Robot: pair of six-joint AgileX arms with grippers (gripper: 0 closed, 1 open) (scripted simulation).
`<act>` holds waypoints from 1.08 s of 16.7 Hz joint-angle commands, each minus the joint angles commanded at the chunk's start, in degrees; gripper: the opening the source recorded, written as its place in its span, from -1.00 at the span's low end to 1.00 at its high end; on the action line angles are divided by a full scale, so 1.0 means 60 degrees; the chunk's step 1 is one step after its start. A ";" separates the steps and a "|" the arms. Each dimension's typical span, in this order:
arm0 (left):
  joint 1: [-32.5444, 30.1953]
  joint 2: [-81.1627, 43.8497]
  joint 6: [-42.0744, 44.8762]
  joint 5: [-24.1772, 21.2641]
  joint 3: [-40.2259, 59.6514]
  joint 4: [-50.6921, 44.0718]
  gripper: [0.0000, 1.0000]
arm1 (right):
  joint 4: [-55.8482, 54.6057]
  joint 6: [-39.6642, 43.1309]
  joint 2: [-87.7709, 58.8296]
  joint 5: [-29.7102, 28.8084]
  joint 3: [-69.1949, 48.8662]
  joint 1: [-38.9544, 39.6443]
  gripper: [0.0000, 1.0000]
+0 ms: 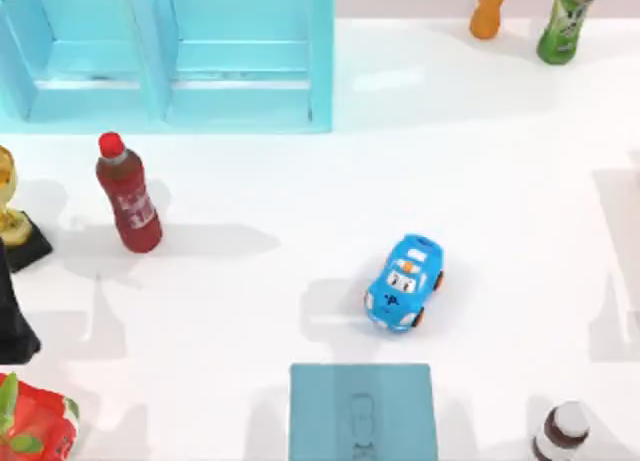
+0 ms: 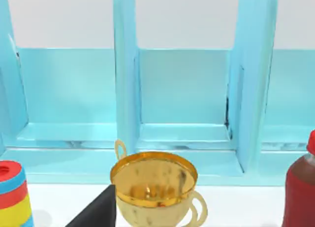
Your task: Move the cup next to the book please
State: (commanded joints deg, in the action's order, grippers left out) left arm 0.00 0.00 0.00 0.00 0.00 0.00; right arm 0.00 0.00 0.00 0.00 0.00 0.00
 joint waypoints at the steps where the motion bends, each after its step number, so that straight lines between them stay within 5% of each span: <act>1: 0.0000 0.0000 0.0000 0.0000 0.0000 0.0000 1.00 | 0.0000 0.0000 0.0000 0.0000 0.0000 0.0000 1.00; 5: 0.0272 -0.0355 0.0551 0.0061 0.0537 -0.0368 1.00 | 0.0000 0.0000 0.0000 0.0000 0.0000 0.0000 1.00; 9: 0.1190 -0.1619 0.2699 0.0233 0.2484 -0.1632 1.00 | 0.0000 0.0000 0.0000 0.0000 0.0000 0.0000 1.00; 18: 0.4277 -0.7118 1.2052 0.0537 0.8550 -0.6250 1.00 | 0.0000 0.0000 0.0000 0.0000 0.0000 0.0000 1.00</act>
State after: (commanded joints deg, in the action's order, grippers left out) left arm 25.66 -42.71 72.31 3.22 51.30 -37.50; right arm 0.00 0.00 0.00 0.00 0.00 0.00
